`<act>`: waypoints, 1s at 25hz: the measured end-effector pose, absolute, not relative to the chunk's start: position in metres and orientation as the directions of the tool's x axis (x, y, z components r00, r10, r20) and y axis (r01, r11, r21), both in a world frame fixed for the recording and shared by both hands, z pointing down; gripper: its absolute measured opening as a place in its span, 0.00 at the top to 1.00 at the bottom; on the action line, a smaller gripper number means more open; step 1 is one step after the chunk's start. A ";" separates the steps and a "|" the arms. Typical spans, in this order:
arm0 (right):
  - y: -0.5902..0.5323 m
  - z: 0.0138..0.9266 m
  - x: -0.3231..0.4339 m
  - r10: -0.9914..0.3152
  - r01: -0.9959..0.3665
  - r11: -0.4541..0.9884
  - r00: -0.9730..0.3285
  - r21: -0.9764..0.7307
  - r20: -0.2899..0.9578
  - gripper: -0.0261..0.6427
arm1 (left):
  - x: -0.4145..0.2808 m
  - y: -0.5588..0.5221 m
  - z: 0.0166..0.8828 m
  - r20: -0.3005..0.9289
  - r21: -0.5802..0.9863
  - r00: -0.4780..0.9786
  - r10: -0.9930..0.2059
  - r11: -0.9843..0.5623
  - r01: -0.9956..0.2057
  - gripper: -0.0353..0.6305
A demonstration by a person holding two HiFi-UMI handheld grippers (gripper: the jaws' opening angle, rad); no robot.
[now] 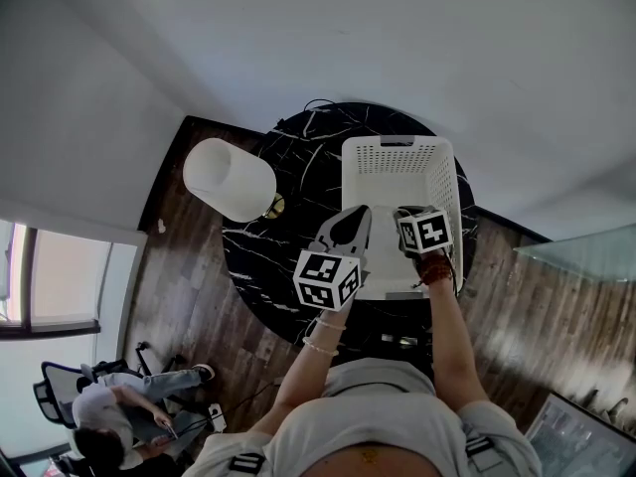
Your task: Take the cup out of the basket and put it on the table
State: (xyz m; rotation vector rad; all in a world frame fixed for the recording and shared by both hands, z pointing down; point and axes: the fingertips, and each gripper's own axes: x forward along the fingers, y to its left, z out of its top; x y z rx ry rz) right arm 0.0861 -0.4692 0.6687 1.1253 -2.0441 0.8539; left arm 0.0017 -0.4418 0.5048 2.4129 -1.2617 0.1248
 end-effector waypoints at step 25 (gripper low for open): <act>-0.473 0.599 0.082 -0.590 -0.875 0.432 -0.457 -0.218 0.665 0.91 | 0.004 -0.440 0.502 0.257 0.312 0.593 -0.763 -0.516 -0.798 0.94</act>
